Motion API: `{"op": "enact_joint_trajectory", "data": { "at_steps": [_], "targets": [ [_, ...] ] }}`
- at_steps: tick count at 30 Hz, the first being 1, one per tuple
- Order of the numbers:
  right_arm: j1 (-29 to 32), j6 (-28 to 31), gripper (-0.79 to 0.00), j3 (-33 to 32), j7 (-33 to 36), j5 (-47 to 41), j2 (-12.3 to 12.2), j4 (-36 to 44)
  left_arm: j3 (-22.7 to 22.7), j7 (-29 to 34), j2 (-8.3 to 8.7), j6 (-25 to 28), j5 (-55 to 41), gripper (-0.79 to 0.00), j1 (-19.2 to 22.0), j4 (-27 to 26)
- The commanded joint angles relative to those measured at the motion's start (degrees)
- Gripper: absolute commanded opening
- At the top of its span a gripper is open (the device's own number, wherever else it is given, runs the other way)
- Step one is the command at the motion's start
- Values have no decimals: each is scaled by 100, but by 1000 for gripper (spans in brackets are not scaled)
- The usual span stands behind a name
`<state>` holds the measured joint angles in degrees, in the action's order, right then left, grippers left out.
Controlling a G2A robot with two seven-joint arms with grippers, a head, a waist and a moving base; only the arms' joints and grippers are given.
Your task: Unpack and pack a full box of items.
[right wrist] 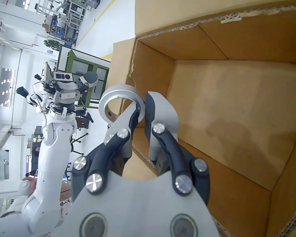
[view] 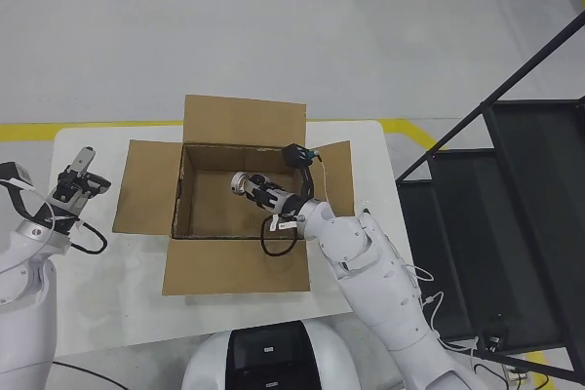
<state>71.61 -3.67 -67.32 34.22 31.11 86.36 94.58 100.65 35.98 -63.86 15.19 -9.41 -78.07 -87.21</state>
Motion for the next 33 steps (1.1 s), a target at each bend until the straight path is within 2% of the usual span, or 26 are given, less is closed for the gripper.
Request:
{"op": "enact_joint_trajectory", "data": {
  "at_steps": [1,12,14,17,25,30,33],
  "targets": [
    [0,0,-785,0,0,0,0,0,0,0,0,0,0,0,0,0],
    [-14,75,-785,-66,16,-85,-16,121,0,0,0,0,0,0,0,0],
    [14,102,-785,-277,357,-546,-47,396,0,0,0,0,0,0,0,0],
    [164,-24,-785,-823,1044,-685,-164,1029,0,0,0,0,0,0,0,0],
    [1125,-194,-785,-2301,2659,-783,-465,2615,0,0,0,0,0,0,0,0],
    [1911,113,-785,-3060,3366,-954,-605,3025,0,0,0,0,0,0,0,0],
    [2349,173,-785,-3450,3657,-1629,-649,3090,0,0,0,0,0,0,0,0]
  ]
}}
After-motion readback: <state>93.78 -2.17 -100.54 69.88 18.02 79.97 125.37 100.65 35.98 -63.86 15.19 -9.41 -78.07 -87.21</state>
